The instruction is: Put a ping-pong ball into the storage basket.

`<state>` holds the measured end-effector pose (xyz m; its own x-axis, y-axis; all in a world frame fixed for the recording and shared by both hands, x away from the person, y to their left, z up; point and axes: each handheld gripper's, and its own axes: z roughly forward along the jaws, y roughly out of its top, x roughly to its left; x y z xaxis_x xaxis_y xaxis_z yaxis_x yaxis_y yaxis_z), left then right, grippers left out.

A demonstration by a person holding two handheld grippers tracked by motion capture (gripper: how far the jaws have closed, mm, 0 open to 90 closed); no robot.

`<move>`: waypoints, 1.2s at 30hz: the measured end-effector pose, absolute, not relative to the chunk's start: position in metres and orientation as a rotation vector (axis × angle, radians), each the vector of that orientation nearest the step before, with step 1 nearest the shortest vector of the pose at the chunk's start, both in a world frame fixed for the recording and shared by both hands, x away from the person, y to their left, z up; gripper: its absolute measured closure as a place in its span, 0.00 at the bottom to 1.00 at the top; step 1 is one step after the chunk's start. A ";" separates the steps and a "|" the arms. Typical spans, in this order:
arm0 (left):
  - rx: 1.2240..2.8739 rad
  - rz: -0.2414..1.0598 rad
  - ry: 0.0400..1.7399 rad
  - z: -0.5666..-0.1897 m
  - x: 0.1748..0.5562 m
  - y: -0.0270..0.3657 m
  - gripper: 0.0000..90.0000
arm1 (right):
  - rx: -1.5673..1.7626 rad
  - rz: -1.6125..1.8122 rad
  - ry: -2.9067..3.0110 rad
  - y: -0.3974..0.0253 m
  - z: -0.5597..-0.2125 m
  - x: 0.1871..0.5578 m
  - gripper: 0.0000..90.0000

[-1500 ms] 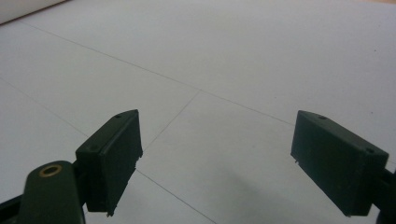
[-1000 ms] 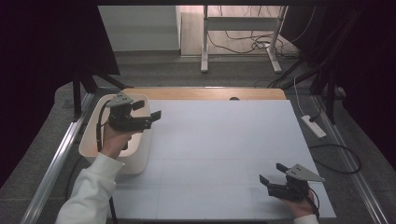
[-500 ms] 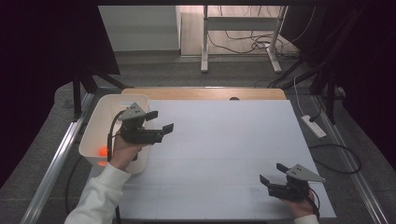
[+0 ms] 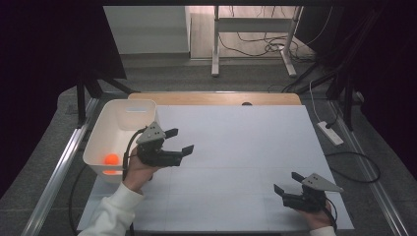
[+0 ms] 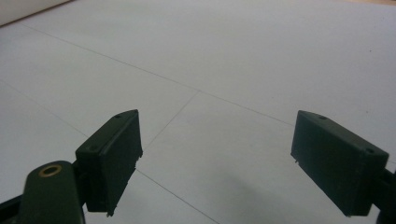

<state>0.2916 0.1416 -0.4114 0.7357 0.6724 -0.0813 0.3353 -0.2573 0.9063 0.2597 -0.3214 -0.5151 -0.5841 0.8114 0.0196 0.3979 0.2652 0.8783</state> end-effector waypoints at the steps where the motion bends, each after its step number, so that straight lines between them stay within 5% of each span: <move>1: 1.866 0.394 0.775 -0.413 0.290 0.140 0.22 | 1.088 1.263 2.103 -0.322 -0.515 0.260 0.18; 36: 1.901 0.379 0.858 -0.500 0.232 0.171 0.23 | 1.077 1.261 2.113 -0.320 -0.517 0.260 0.18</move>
<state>0.2318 0.1714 -0.4995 0.7021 0.7048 -0.1013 0.3996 -0.2723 0.8753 0.2599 -0.3201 -0.5168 -0.5928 0.8052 0.0112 0.3921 0.2765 0.8774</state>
